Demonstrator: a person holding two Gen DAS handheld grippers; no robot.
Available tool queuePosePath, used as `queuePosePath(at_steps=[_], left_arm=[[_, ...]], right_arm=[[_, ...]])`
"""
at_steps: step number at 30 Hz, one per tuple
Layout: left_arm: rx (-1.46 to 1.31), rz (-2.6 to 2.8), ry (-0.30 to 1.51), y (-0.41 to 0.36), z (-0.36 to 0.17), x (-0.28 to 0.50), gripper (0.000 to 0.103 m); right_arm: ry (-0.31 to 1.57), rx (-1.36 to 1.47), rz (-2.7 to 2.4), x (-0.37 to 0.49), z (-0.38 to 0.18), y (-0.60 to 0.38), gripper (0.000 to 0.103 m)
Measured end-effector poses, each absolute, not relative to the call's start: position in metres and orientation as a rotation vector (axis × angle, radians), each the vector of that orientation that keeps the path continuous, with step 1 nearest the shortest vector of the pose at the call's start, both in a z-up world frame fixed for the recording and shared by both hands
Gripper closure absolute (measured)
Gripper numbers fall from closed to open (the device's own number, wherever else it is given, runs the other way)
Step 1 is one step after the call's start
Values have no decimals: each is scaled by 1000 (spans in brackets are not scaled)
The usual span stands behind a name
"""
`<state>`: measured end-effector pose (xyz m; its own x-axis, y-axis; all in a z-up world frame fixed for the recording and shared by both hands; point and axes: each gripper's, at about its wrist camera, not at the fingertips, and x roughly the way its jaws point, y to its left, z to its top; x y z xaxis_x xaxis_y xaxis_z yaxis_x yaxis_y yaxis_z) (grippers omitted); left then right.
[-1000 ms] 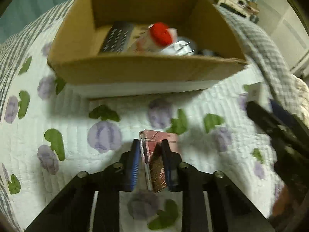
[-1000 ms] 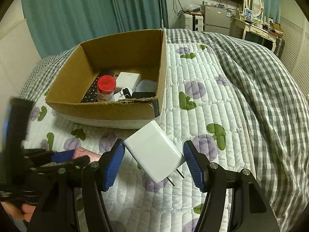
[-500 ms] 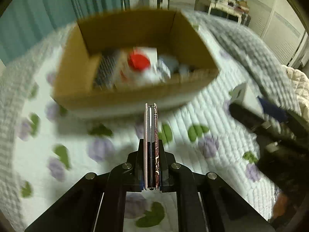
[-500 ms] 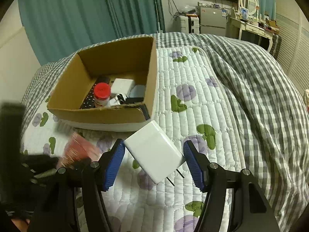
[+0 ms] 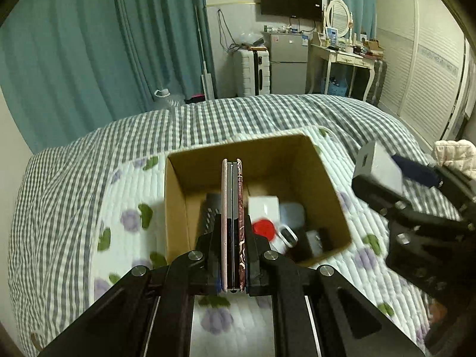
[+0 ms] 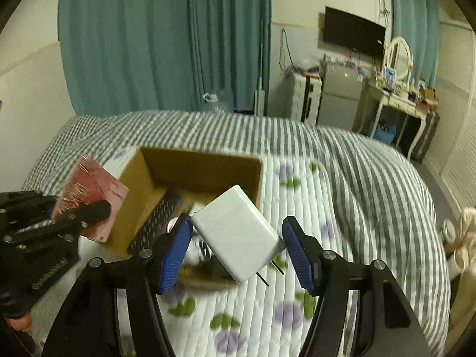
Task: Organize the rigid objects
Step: 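Lower the card case into the box with the left tool while the right tool drops the charger in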
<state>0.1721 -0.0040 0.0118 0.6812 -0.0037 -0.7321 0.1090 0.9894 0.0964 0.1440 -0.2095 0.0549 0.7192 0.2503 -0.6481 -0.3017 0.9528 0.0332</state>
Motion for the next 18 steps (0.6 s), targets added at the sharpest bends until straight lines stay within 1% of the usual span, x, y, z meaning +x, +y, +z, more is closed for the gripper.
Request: queuePosePath(at_steps=[3,6,12,14,15,16,17,18], left_arm=[[130,-67,835,1,2,194,93],[139,-54,862,2,-19,214,93],[153,-69,885,1,-56,232,93],[166,-61,869,1,-60,234,91],[173,-59,855,2,-60,234,89],[174,-59,850,2,-59,234,84],[169,-61,849,4,-57,235,74],[162,-55,845,7,-55,236,68]], right_arm=[[693,-113,303,165,56,-199,40],[692,-152,297,183,48,-187,40],[732,-184,321,208,14,-169,40],[748,-174,337,215,3,-168,40],[751,-175,340,218,0,-167,41],[753,-177,340,219,-3,-166,41],[751,-179,346,222,-5,-163,41],[751,-177,352,224,-7,-164,40]])
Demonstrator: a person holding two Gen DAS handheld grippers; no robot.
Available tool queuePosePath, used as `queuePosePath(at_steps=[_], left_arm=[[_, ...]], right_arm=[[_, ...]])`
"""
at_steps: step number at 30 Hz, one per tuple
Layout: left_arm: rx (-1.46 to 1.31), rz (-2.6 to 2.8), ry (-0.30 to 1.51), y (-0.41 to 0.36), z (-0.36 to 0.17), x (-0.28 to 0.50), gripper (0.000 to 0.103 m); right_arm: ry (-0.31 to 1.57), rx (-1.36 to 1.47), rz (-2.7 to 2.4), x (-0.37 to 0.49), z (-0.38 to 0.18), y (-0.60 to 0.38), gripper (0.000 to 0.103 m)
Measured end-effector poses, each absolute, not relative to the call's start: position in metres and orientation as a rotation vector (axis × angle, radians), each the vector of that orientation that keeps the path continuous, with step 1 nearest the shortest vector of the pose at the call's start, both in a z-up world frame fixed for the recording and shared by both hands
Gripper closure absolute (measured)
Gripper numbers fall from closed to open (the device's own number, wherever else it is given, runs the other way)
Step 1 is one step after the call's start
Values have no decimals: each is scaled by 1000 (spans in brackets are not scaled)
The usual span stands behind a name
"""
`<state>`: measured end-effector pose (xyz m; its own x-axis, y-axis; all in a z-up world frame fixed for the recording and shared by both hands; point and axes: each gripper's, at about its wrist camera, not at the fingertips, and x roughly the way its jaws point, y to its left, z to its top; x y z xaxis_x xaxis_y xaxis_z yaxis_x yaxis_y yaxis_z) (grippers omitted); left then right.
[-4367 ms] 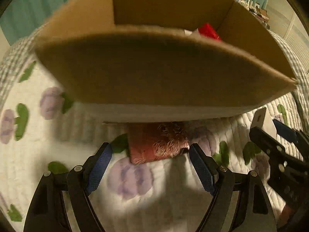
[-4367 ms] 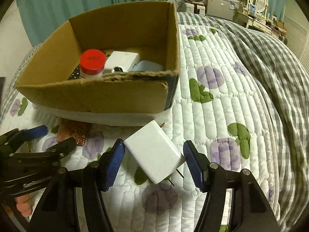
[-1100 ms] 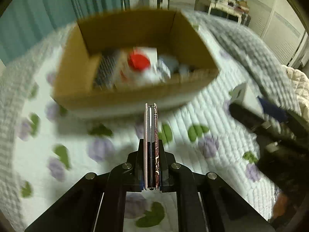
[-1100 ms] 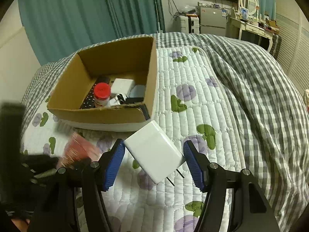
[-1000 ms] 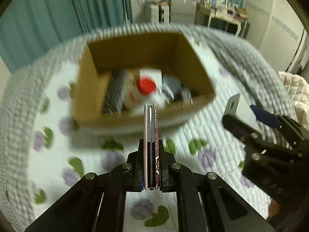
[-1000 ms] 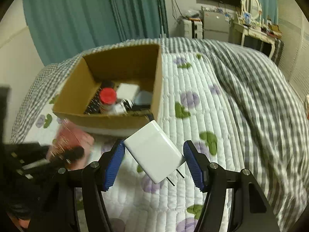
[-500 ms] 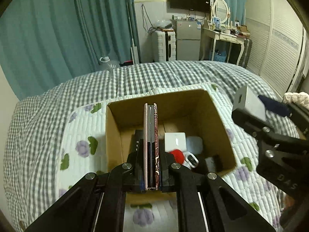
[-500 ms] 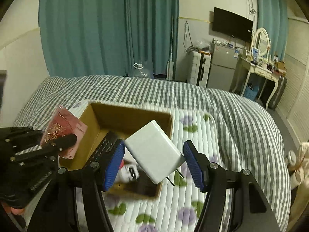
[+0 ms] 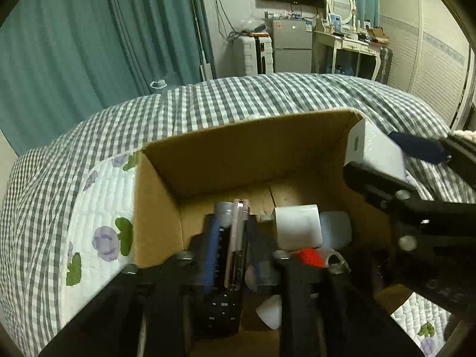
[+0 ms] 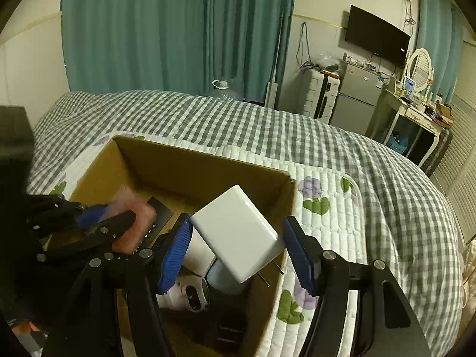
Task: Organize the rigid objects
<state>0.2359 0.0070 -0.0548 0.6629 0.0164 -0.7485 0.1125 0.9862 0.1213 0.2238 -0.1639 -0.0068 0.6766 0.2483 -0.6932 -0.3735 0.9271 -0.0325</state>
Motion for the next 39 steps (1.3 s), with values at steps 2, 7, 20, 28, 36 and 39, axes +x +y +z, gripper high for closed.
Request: queuePosePath(at_steps=[2,7,20,28,36,39], left_arm=[[151,-38,829,13,-50,236,57],[137,-14,804,26,-38,227,57],[106,3,734,36,17,176,55],[94,-7,574,30,97,106,43],[141,-23,300,22,141,25,16],[148,0,301,24,134,18,15]], right_arm=[[751,-167,360,231,-9,-161,40],[771,-167,358,246,-17,-152,40],[688,-117,303,212,53,-171,30],[569,-157,264,126,142,-202,30],[392,-225,261,30,192,-220,0],[368,-236,237,9,189,-220,0]])
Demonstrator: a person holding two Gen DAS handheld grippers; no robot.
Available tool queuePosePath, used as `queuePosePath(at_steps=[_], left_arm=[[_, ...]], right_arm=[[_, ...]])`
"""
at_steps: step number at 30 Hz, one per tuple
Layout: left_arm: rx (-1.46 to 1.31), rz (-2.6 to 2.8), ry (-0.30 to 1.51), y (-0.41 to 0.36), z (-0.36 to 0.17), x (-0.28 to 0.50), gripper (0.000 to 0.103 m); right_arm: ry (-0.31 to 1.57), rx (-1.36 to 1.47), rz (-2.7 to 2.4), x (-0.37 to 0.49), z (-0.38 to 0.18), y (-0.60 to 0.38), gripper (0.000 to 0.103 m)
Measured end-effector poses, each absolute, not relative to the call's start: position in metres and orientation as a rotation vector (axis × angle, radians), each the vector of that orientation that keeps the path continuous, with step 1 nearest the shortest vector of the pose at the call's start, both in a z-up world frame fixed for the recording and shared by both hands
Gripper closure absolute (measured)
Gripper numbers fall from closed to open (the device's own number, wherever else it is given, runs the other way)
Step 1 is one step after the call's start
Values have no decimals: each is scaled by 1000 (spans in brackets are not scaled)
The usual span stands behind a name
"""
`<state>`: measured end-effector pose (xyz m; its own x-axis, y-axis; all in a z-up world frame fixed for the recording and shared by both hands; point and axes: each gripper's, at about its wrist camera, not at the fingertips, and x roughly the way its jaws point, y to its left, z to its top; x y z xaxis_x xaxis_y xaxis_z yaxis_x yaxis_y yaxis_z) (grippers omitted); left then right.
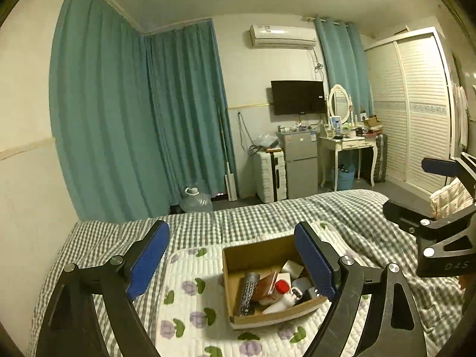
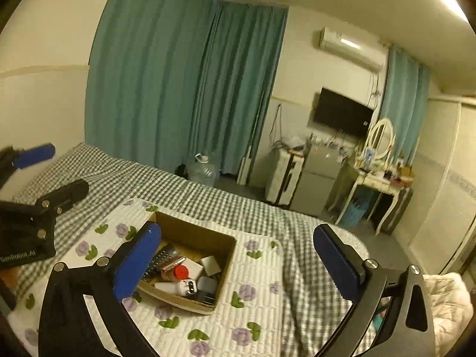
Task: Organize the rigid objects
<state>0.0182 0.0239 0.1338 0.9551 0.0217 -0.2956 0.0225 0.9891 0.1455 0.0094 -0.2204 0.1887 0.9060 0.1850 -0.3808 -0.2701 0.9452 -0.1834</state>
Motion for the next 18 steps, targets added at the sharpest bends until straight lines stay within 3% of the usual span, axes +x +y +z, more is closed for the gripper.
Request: queuePosePath(at_steps=[8,18], left_arm=[[161,25,301,31,79,21,14],[124,27,404,31,0,39,14]], right_arm=[[449,-98,254,24,117,-223,0],[410,-54,210,22,54,-222,0]])
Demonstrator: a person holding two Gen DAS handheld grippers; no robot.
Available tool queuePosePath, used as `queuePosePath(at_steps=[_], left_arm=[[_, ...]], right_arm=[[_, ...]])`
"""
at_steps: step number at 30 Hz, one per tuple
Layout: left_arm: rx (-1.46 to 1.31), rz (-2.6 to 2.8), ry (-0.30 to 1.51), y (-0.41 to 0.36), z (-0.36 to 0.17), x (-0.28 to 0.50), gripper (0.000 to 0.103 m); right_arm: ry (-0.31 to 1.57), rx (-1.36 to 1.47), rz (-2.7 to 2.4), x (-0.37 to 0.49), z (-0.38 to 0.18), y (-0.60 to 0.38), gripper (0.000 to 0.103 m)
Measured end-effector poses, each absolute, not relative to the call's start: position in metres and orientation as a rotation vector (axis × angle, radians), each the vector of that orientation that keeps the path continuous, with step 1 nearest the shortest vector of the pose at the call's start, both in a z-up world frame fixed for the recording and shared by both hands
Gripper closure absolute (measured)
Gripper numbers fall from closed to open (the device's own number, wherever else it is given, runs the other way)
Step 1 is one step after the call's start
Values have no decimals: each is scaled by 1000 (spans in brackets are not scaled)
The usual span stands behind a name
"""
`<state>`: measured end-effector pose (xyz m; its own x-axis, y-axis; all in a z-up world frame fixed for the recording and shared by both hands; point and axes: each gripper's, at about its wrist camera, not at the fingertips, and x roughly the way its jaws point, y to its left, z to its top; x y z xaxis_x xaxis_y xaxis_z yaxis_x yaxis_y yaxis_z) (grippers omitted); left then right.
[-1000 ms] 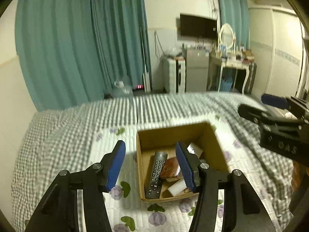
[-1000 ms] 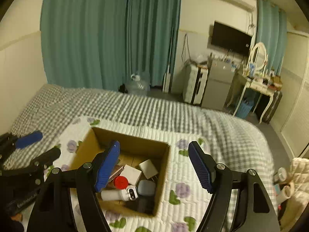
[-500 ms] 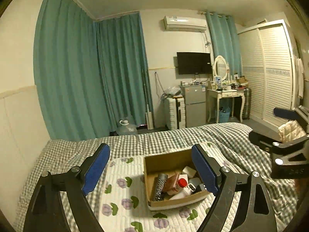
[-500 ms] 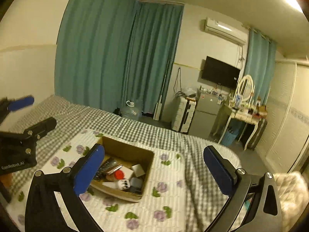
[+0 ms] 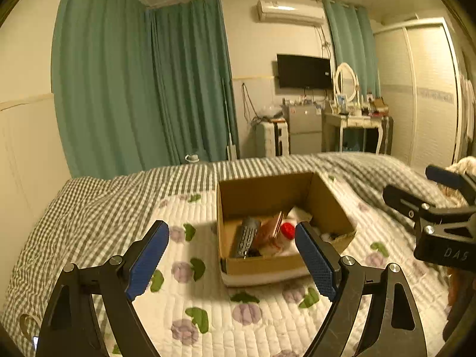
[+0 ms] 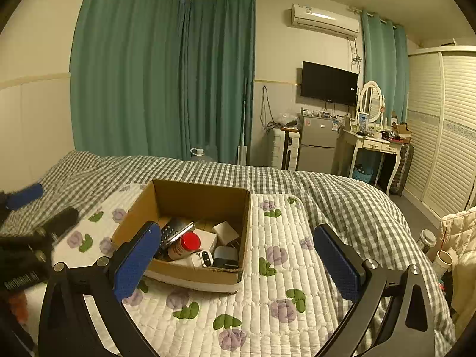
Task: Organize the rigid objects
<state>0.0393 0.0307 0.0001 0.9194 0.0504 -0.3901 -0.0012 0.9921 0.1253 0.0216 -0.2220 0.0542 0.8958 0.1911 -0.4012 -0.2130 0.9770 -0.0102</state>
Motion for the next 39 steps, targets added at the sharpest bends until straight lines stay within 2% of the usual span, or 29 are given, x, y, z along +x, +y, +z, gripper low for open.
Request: queuePosePath(at_steps=[8,39], left_arm=[[86,47,416,37,-12,35,14],[67,9,496,32,-25,40,14]], right_arm=[[477,-35,209,29,21,-218,0],[473,-15,179,28,19,-226,0]])
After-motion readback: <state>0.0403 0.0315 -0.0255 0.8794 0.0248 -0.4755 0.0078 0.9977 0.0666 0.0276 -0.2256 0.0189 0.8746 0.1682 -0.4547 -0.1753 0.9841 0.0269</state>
